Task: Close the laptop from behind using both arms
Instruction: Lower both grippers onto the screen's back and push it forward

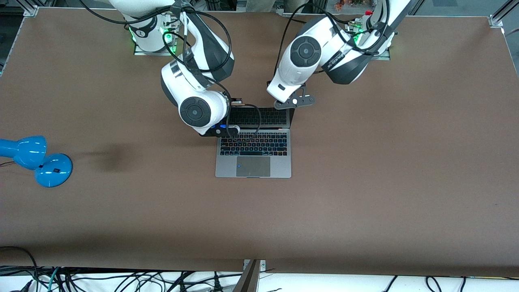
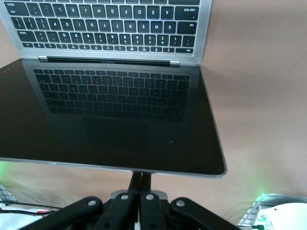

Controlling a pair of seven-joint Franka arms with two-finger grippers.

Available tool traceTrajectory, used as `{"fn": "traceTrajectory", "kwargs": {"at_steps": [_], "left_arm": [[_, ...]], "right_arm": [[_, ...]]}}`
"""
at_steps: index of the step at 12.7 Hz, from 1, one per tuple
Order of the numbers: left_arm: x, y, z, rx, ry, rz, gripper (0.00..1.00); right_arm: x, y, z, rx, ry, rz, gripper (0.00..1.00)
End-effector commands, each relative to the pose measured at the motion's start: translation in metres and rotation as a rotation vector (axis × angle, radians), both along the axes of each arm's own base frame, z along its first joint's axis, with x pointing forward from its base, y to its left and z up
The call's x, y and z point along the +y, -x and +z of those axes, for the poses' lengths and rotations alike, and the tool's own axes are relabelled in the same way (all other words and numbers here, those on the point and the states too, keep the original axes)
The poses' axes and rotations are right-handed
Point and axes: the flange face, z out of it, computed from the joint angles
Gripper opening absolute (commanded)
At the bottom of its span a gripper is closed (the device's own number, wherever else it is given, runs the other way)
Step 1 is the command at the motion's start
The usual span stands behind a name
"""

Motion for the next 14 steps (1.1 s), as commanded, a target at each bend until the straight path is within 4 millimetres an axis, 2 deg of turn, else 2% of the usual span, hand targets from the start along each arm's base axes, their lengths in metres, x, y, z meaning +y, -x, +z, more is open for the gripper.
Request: {"fn": "traceTrajectory", "kwargs": {"at_steps": [1, 8, 11, 14], "left_arm": [[-0.003, -0.022, -0.012, 0.002, -0.002, -0.002, 0.00], [0.001, -0.059, -0.018, -0.004, 0.017, 0.037, 0.00], [0.003, -0.067, -0.025, -0.025, -0.006, 0.018, 0.00], [0.010, -0.083, -0.031, -0.014, -0.017, 0.028, 0.00]], "right_arm": [[-0.001, -0.007, -0.001, -0.033, -0.023, -0.015, 0.05], [-0.003, -0.020, -0.012, -0.083, -0.046, -0.024, 0.06], [-0.008, -0.030, -0.010, -0.118, -0.067, -0.033, 0.06], [-0.014, -0.043, -0.007, -0.177, -0.110, -0.018, 0.06]]}}
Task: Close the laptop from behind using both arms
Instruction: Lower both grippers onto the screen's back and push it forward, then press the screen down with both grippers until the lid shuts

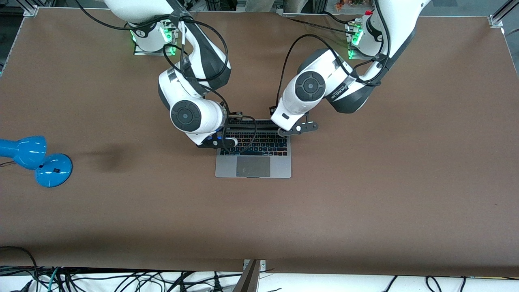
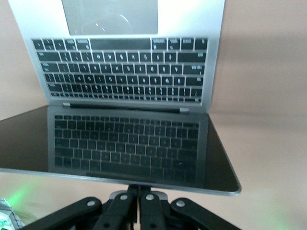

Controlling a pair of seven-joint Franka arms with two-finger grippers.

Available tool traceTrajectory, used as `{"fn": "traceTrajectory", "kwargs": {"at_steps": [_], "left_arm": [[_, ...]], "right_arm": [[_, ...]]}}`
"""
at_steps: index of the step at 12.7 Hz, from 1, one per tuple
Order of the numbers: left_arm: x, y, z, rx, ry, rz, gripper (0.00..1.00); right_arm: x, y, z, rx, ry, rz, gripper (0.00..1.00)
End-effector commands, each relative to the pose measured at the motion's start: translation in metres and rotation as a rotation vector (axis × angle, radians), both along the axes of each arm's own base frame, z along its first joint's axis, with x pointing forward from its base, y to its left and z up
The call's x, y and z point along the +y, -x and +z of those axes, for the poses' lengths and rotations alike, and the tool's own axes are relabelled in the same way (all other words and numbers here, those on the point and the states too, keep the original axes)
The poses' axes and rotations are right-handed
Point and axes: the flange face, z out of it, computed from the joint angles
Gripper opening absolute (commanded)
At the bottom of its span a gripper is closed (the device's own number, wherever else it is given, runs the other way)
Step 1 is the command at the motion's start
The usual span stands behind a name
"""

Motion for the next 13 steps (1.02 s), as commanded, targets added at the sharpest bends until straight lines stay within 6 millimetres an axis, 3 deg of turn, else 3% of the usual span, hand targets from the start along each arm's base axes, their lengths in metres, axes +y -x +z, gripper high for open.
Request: {"fn": "traceTrajectory", "kwargs": {"at_steps": [1, 13], "left_arm": [[0.001, -0.023, -0.004, 0.014, -0.032, -0.007, 0.00], [0.000, -0.052, -0.020, -0.001, -0.016, -0.110, 0.00]], "right_arm": [[-0.011, -0.013, 0.000, -0.046, -0.040, 0.032, 0.06], [-0.027, -0.044, -0.035, -0.159, -0.099, 0.107, 0.05]]}}
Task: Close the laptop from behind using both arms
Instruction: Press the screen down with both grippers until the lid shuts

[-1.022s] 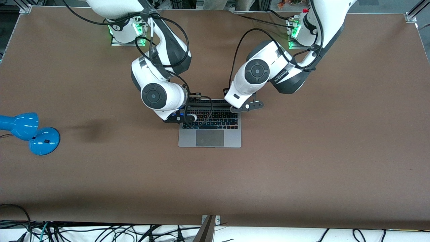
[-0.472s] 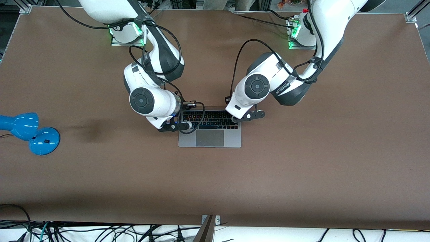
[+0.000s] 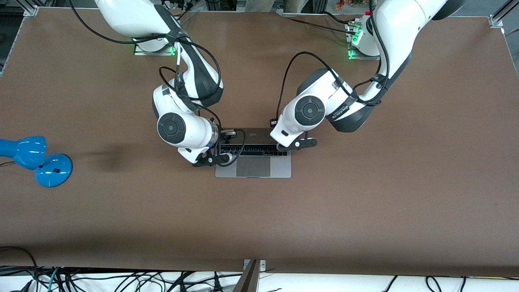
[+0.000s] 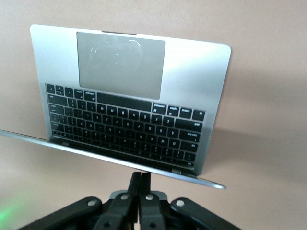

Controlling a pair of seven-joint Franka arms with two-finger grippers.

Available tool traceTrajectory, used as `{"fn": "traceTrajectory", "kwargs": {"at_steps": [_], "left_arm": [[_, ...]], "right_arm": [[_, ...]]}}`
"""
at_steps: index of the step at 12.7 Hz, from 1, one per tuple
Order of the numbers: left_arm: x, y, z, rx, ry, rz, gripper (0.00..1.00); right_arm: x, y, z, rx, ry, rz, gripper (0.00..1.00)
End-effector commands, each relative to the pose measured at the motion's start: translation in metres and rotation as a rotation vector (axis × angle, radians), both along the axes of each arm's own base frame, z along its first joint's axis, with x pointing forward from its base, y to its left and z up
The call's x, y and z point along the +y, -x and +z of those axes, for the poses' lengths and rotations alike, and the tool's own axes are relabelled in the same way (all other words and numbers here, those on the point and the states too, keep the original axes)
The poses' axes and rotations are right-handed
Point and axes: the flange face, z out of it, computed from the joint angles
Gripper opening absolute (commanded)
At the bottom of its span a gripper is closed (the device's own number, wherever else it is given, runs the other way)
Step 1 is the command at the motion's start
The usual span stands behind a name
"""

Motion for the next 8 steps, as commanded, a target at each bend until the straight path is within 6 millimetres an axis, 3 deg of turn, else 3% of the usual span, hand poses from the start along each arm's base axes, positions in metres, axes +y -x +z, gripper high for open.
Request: {"fn": "traceTrajectory", "kwargs": {"at_steps": [1, 8], "left_arm": [[-0.004, -0.010, -0.007, -0.035, -0.026, -0.073, 0.00], [-0.012, -0.032, -0.045, -0.032, -0.020, -0.072, 0.00]], "right_arm": [[-0.005, -0.006, -0.004, -0.023, -0.008, 0.010, 0.05], [-0.008, -0.011, -0.015, -0.046, -0.020, 0.031, 0.05]]}}
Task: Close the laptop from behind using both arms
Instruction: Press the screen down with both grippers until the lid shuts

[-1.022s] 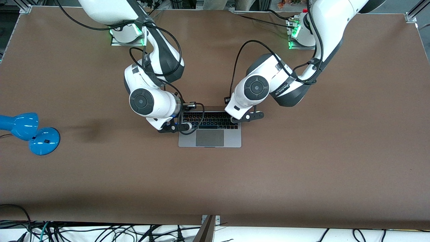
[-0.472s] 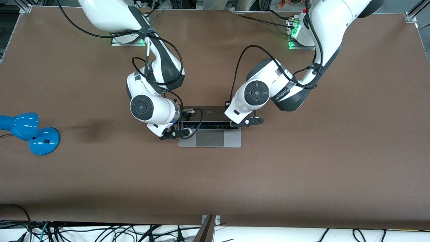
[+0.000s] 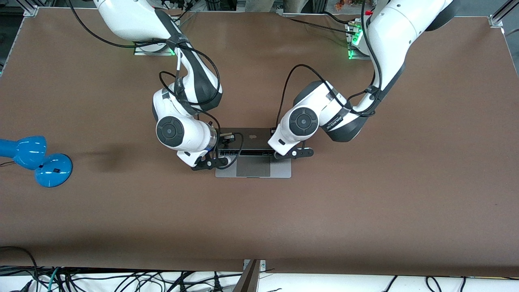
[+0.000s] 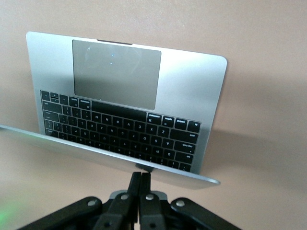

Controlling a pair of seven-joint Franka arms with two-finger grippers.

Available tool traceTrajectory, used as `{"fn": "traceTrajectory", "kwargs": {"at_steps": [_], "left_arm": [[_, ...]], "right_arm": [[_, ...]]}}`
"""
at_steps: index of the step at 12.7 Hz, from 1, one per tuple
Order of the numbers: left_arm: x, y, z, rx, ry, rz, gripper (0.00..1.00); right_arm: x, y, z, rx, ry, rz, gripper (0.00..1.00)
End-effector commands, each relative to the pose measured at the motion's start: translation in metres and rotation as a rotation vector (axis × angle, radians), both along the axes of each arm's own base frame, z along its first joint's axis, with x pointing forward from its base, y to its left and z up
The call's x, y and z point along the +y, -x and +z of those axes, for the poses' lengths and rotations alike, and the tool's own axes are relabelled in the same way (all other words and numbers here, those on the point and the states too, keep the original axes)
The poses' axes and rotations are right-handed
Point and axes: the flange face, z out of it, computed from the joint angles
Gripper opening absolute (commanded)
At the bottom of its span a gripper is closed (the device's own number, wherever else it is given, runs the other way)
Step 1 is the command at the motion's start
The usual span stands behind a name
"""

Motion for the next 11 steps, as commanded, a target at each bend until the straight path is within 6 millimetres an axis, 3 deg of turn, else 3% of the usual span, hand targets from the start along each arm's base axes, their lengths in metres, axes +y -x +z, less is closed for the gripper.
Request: {"fn": "traceTrajectory", "kwargs": {"at_steps": [1, 4, 11], "left_arm": [[-0.001, -0.021, -0.008, -0.020, 0.005, -0.014, 0.00], [0.006, -0.029, -0.013, -0.030, 0.000, -0.022, 0.00], [-0.001, -0.039, -0.035, -0.028, -0.001, -0.009, 0.00]], "right_arm": [[-0.003, -0.006, -0.008, -0.030, -0.012, 0.014, 0.05], [-0.006, -0.008, -0.017, -0.026, -0.004, 0.009, 0.05], [-0.005, -0.015, -0.034, -0.088, 0.004, 0.024, 0.05]]}}
